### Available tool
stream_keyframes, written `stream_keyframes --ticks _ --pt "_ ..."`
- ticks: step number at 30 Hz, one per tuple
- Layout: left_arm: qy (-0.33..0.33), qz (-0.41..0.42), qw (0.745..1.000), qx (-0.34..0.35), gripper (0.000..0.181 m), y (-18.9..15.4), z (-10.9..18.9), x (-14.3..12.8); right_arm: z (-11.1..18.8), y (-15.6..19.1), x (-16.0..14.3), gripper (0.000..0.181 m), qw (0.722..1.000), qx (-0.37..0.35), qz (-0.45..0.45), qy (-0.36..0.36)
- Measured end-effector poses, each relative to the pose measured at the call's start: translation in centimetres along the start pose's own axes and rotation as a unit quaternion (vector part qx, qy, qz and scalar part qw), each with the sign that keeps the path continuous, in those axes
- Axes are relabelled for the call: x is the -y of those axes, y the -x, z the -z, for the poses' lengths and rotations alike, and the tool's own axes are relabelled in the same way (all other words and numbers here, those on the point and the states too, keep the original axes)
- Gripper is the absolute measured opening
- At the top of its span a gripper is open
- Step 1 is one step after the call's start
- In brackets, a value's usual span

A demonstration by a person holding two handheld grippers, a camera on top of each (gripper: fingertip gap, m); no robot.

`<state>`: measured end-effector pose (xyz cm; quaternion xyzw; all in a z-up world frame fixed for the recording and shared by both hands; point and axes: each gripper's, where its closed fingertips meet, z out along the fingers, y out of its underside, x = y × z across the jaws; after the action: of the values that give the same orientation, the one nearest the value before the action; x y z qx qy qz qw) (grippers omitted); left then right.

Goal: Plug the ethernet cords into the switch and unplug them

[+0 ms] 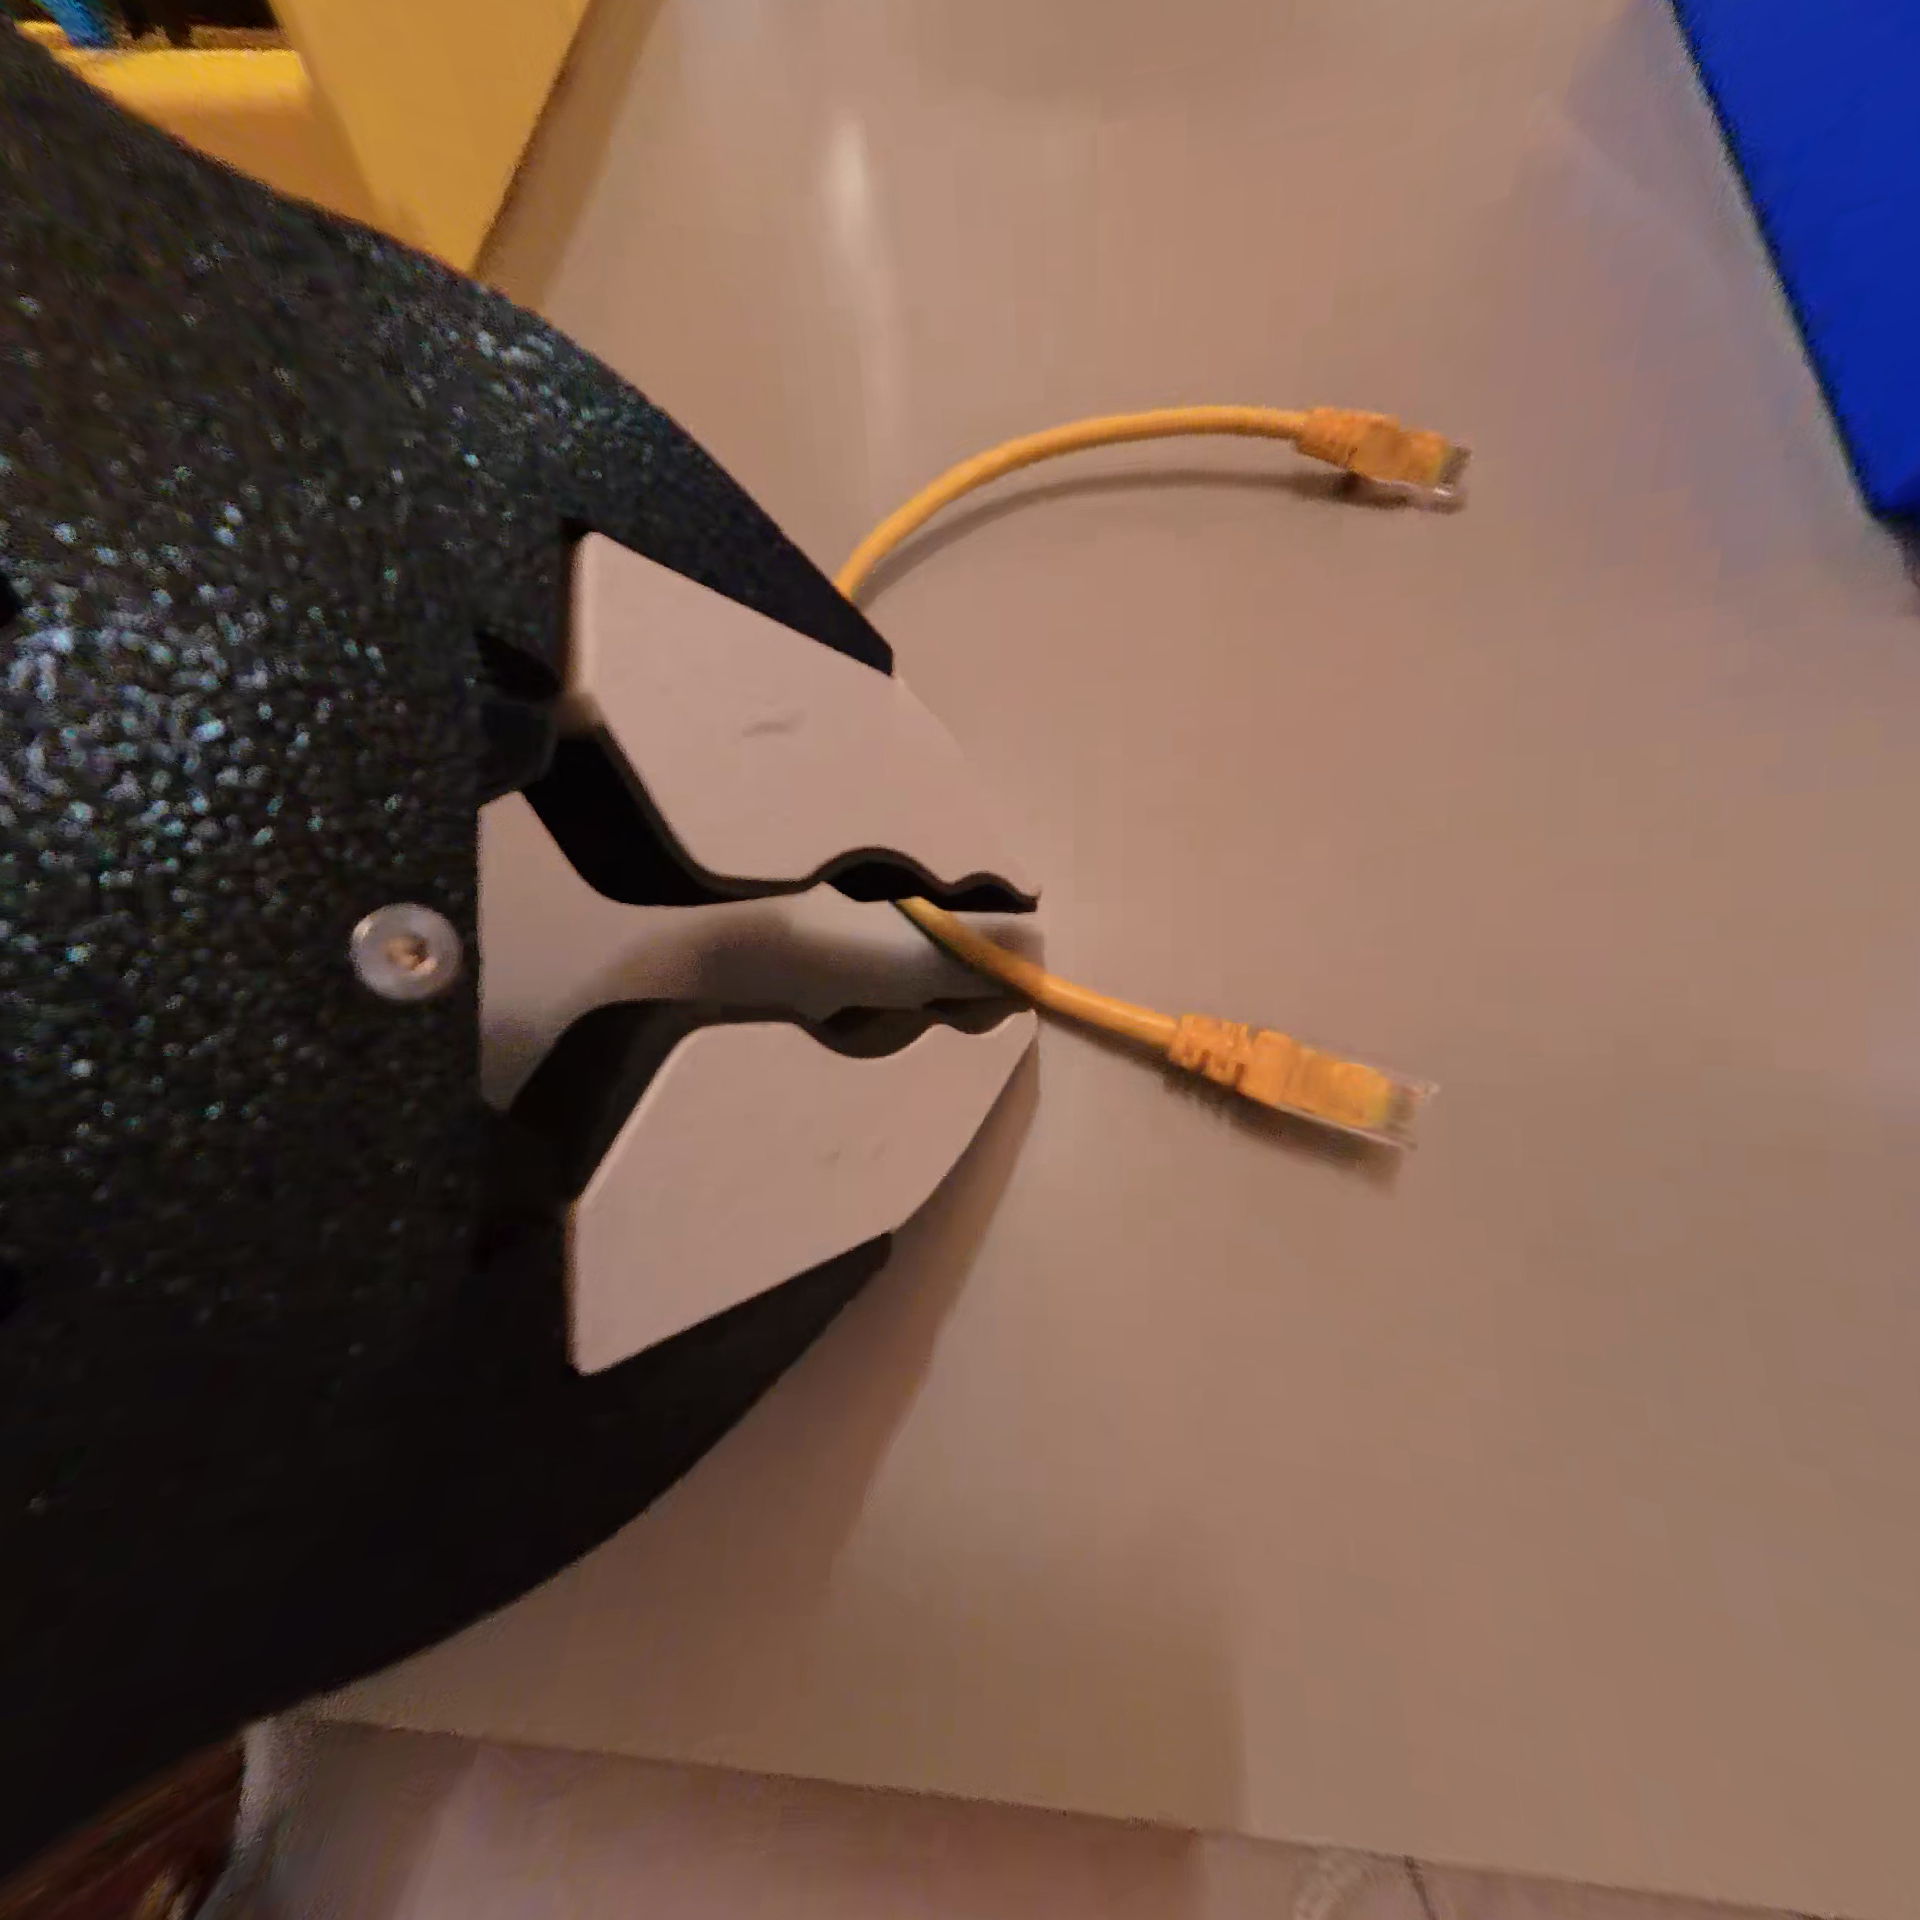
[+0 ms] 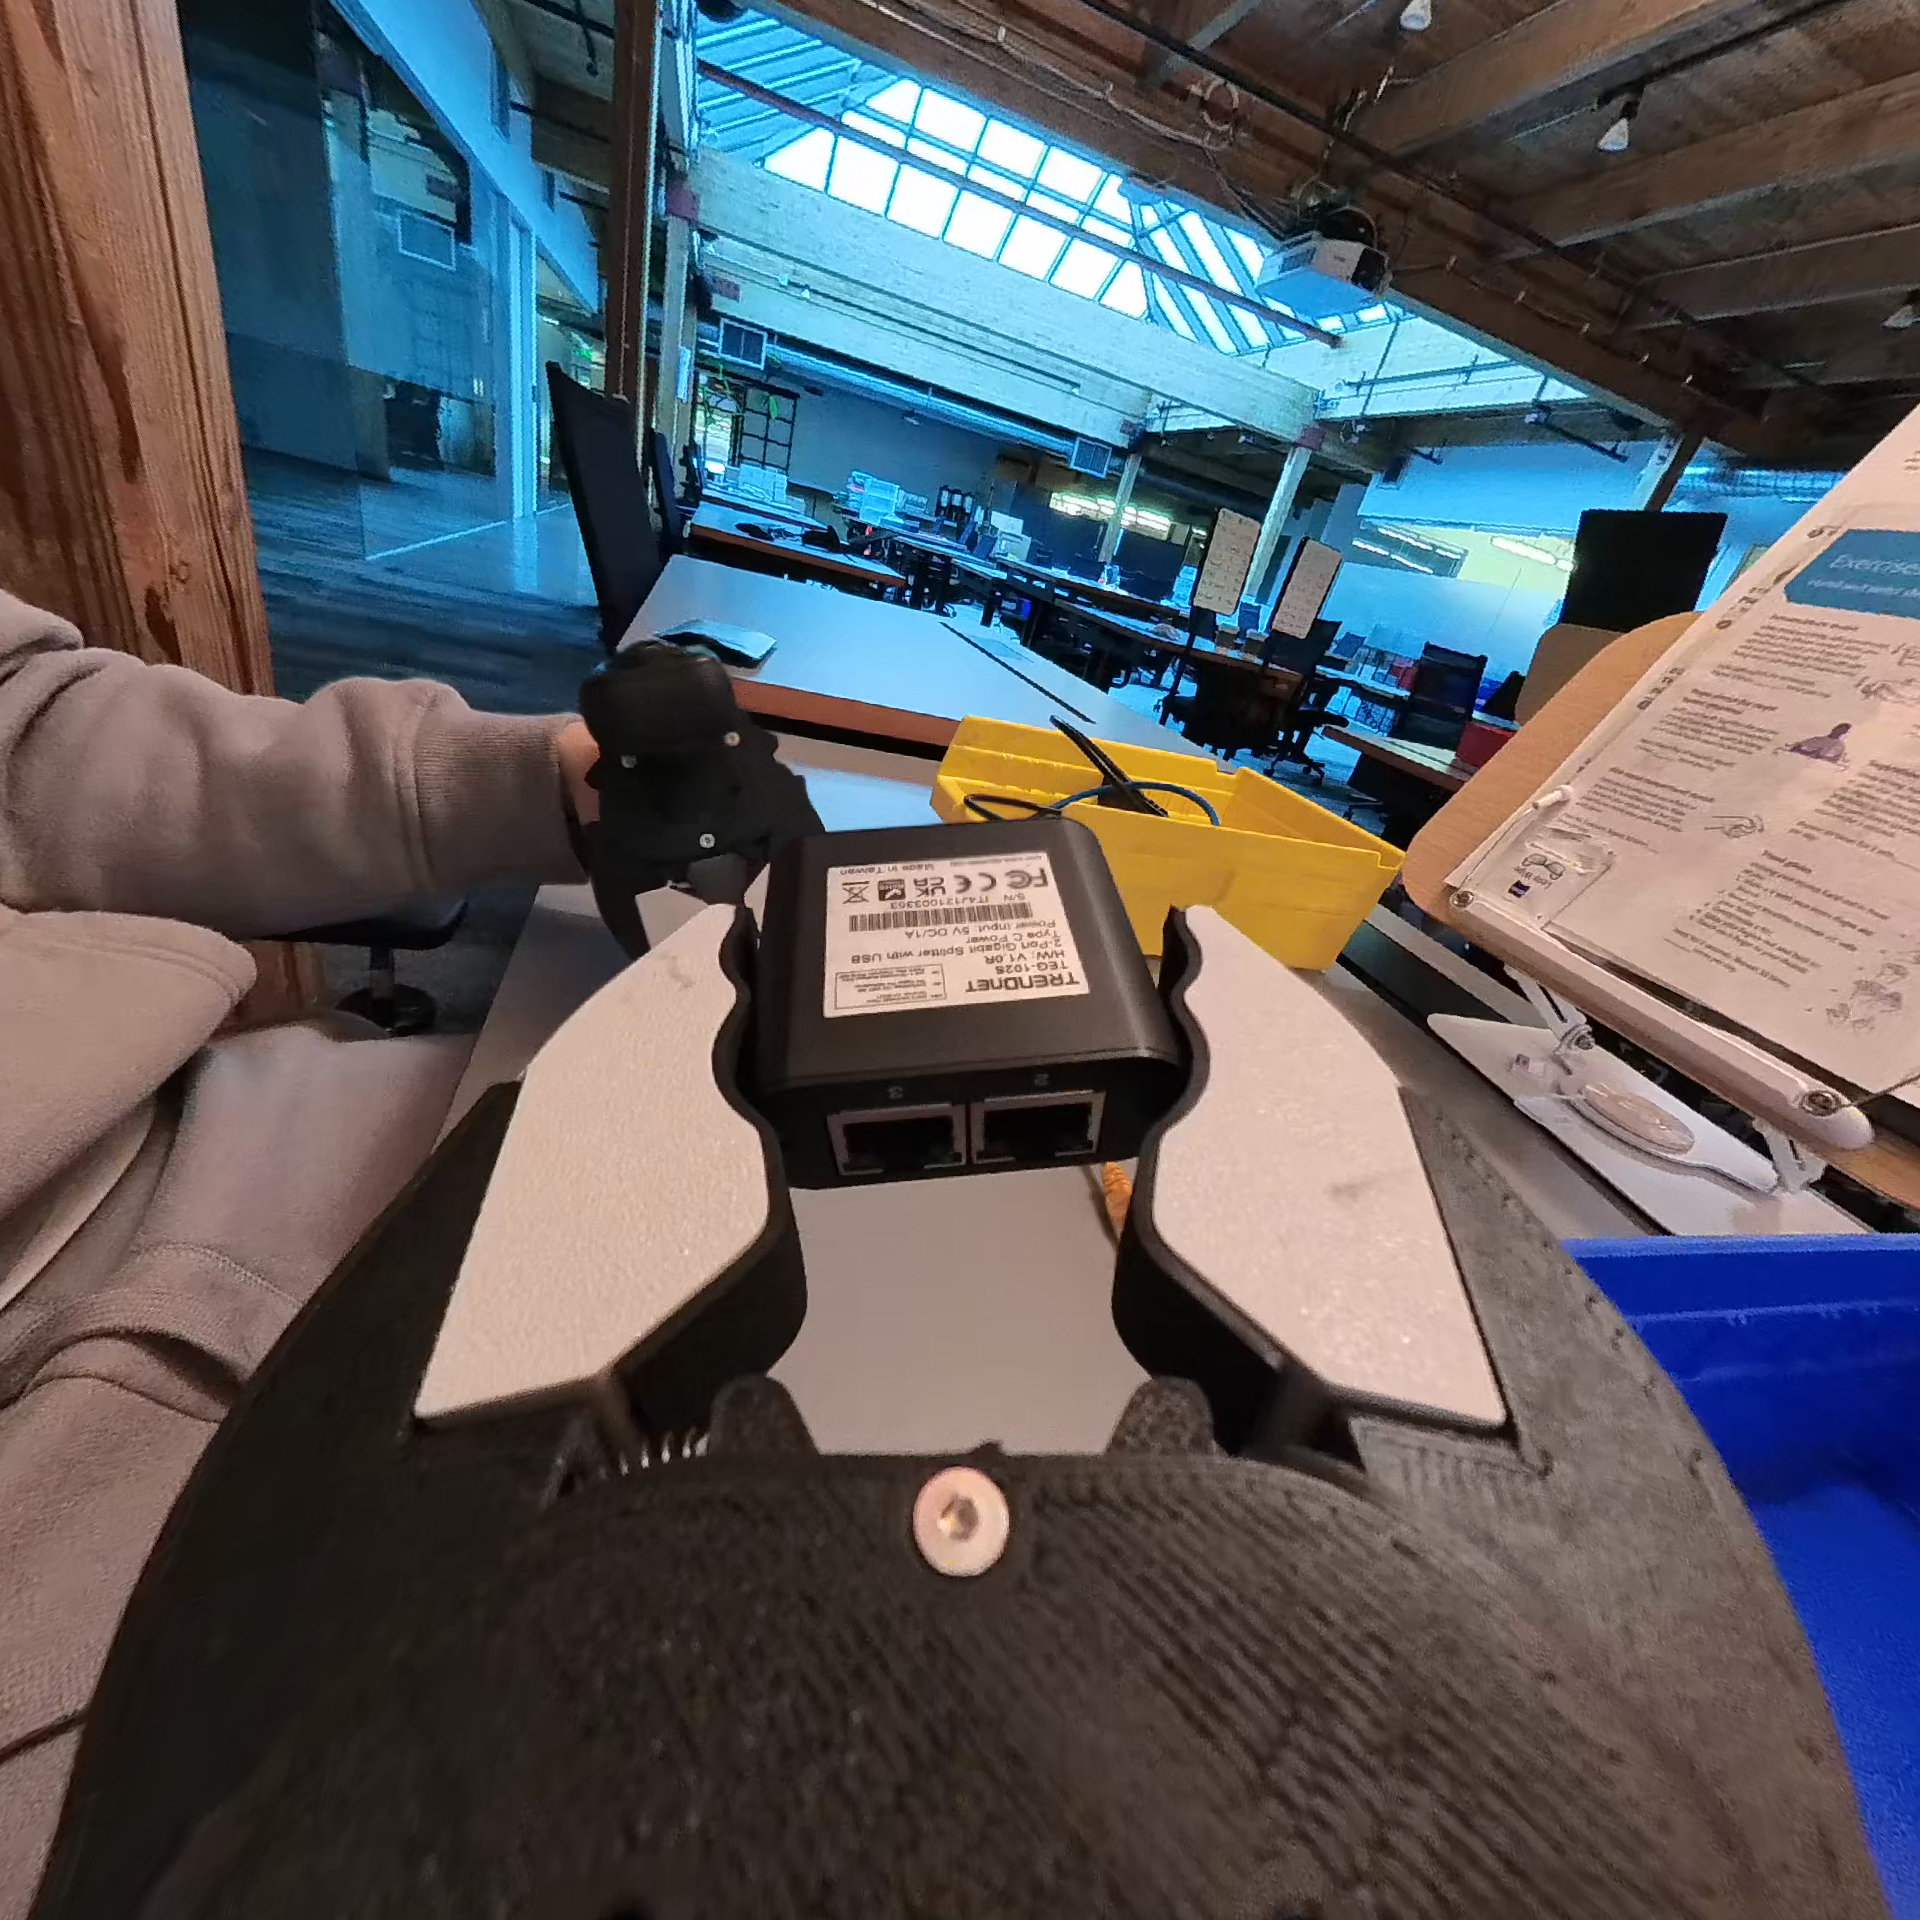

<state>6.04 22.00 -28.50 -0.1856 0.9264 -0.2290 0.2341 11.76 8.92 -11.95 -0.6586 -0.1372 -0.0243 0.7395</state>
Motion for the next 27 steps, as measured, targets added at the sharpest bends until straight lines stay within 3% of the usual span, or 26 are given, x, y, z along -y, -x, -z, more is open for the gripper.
stream_keyframes --ticks 1,9,12,15,18,21,27 --pt "-0.009 -0.009 1.0 -0.009 0.014 -0.4 -0.1 0.5 0.0 0.0 0.0 0.075 1.0 0.0 0.0 0.001" --pt "-0.074 -0.033 0.993 -0.086 0.023 -1.6 -0.8 3.0 -0.2 0.2 -0.2 0.074 1.0 0.01 -0.005 0.001" --pt "-0.081 -0.027 0.99 -0.112 0.012 -2.0 -1.3 3.0 -0.4 0.4 -0.5 0.074 1.0 0.012 -0.002 0.008" --pt "-0.09 0.019 0.99 -0.109 0.01 -1.7 -1.6 3.2 -0.8 0.4 -0.5 0.074 1.0 0.013 -0.002 0.01" --pt "-0.057 0.064 0.994 -0.062 0.009 -0.5 -2.0 3.0 -1.5 0.9 -1.2 0.074 0.999 0.023 -0.004 0.028" --pt "-0.009 0.086 0.995 -0.053 0.009 -0.1 -0.6 3.4 -2.6 1.8 -2.6 0.074 0.997 0.039 0.009 0.063" --pt "-0.032 0.109 0.993 -0.022 0.009 0.8 4.0 6.2 -4.2 3.8 -3.7 0.074 0.995 0.083 -0.005 0.055"
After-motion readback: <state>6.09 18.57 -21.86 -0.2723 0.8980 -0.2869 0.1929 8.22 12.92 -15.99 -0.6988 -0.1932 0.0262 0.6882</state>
